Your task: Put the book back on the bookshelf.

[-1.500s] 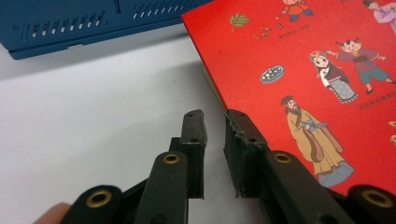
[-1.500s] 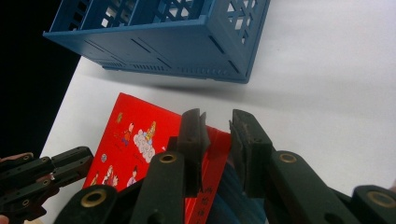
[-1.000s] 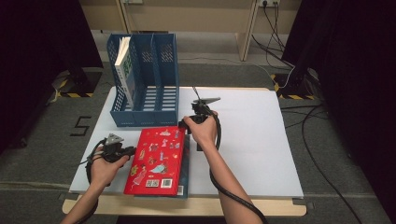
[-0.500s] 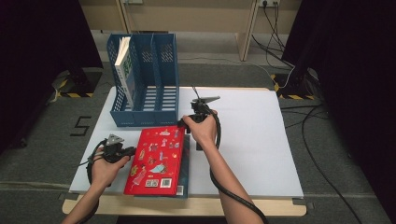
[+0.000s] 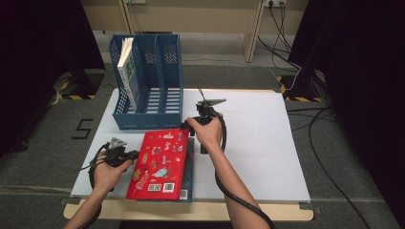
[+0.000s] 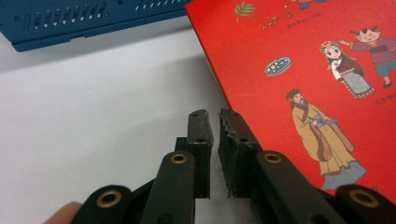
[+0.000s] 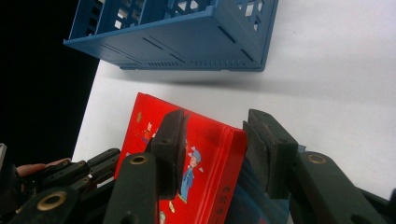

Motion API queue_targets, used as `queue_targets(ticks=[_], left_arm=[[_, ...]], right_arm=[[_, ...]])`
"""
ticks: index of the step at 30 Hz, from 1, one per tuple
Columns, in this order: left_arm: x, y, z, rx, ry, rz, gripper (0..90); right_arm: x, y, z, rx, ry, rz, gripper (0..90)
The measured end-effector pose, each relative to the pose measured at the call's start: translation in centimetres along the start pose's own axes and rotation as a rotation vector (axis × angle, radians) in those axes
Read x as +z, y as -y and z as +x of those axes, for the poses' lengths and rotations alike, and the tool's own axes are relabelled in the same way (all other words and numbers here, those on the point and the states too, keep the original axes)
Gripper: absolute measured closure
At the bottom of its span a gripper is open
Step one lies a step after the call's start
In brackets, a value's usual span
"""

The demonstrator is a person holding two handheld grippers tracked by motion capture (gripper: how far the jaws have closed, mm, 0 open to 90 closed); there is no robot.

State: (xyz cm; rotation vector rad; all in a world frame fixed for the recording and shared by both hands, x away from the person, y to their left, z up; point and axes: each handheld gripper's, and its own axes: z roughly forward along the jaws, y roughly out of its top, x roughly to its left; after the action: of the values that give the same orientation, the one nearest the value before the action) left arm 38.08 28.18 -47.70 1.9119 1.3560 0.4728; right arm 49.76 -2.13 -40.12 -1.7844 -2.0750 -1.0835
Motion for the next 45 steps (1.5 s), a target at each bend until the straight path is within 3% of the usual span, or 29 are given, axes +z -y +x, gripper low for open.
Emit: queue_targets(ticks=[13,18,21,24,25,27,32,39,43,45], left_arm=[[0.0,0.0,-0.1,0.008,-0.009,-0.002,82.5],[0.0,0.1,-0.1,0.011,-0.011,0.001,82.7],[0.2,0.2,-0.2,0.007,-0.012,0.001,83.2],[0.2,0.2,-0.1,0.007,-0.017,0.006,82.5],[0.2,0.3,0.0,0.007,-0.018,0.007,81.8],[0.3,0.4,0.1,-0.002,-0.014,0.001,80.7],[0.3,0.4,0.0,0.007,-0.022,0.004,79.4],[0.4,0.4,0.5,-0.008,-0.02,0.002,71.6],[0.2,0.3,0.9,-0.043,0.003,-0.016,64.5],[0.0,0.2,1.0,-0.048,0.006,-0.029,62.4]], right_arm=[[0.1,0.0,0.1,0.004,0.018,0.012,57.9],[0.0,-0.1,0.3,0.012,0.003,0.01,57.9],[0.5,0.1,0.5,0.034,-0.071,0.073,61.4],[1.3,0.6,1.9,-0.045,-0.002,0.087,58.2],[1.5,0.7,2.1,-0.051,-0.008,0.078,59.8],[1.5,0.5,2.1,-0.016,-0.065,0.076,64.1],[1.5,0.5,2.6,-0.046,-0.028,0.089,62.0],[0.9,0.4,2.4,-0.003,-0.102,0.094,70.1],[0.1,0.5,2.8,0.004,-0.146,0.09,74.1],[-0.2,0.5,3.1,-0.001,-0.14,0.082,74.3]])
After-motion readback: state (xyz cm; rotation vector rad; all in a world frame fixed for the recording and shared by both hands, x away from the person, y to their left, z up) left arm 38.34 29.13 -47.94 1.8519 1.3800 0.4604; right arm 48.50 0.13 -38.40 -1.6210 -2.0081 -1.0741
